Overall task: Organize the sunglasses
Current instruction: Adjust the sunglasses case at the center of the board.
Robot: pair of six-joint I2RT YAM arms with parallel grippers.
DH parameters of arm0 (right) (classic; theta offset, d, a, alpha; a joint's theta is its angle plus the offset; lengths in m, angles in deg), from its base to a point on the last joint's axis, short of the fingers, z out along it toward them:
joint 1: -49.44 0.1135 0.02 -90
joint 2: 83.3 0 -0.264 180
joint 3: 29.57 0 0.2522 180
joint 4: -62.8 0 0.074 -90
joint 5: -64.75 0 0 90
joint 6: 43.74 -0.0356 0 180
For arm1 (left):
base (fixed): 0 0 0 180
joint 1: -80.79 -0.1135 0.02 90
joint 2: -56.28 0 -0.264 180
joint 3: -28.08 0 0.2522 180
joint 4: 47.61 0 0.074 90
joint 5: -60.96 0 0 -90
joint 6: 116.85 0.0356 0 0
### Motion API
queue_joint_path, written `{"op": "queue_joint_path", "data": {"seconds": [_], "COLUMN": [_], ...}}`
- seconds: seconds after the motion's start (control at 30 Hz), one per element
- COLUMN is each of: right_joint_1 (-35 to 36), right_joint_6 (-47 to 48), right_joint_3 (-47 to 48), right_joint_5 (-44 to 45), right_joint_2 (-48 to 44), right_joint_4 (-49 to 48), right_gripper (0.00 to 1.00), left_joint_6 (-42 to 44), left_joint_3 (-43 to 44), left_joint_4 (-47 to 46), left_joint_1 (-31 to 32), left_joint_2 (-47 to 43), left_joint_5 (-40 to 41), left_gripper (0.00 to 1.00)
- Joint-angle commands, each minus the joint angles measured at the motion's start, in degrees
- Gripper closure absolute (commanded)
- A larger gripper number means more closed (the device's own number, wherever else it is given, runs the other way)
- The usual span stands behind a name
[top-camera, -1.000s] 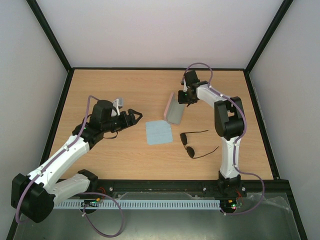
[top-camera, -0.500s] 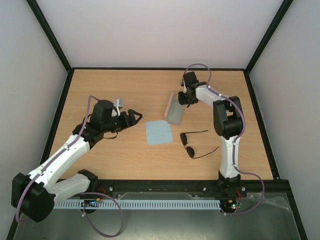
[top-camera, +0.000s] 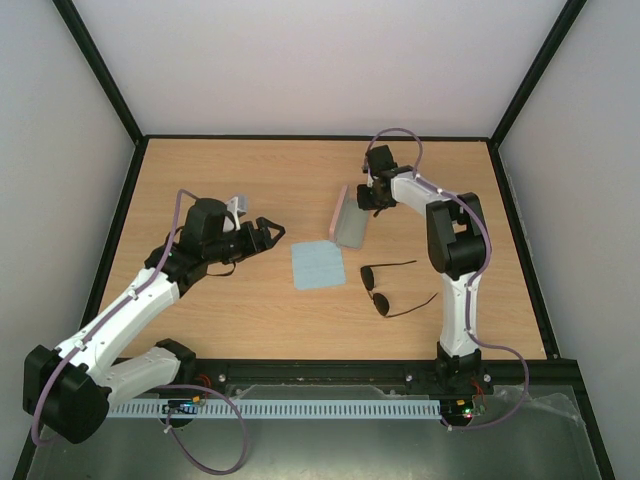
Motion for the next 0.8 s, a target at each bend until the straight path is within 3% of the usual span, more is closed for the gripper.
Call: {"op": "queue_joint_path", "data": {"seconds": [0.0, 0.43, 0.6, 0.77], "right_joint_1": [-1.1, -1.5, -1.6, -1.9], "right_joint_6": [-2.1, -6.1, -8.7, -15.1], "right_joint_3": [-6.7, -20.7, -20.8, -18.7], "right_joint_5": [2.7, 1.3, 0.2, -0.4], "right_joint_2": [-0.8, -10.1, -10.1, -8.9], "right_joint_4": [3.6, 0.3, 0.9, 1.4], "right_gripper": [0.79, 0.78, 0.87, 0.89], "left_joint_6": [0.8, 1.2, 1.0, 1.0], "left_joint_3": [1.9, 1.6, 1.6, 1.5], "left_joint_4": [0.7, -0.1, -0.3, -0.3], "left_joint_1": [-0.3, -0.3, -0.3, -0.3], "left_joint_2": [0.2, 0.8, 0.8, 0.5], "left_joint_5": [-0.5, -1.2, -1.5, -1.4], "left_gripper": [0.16, 0.16, 0.17, 0.16]}}
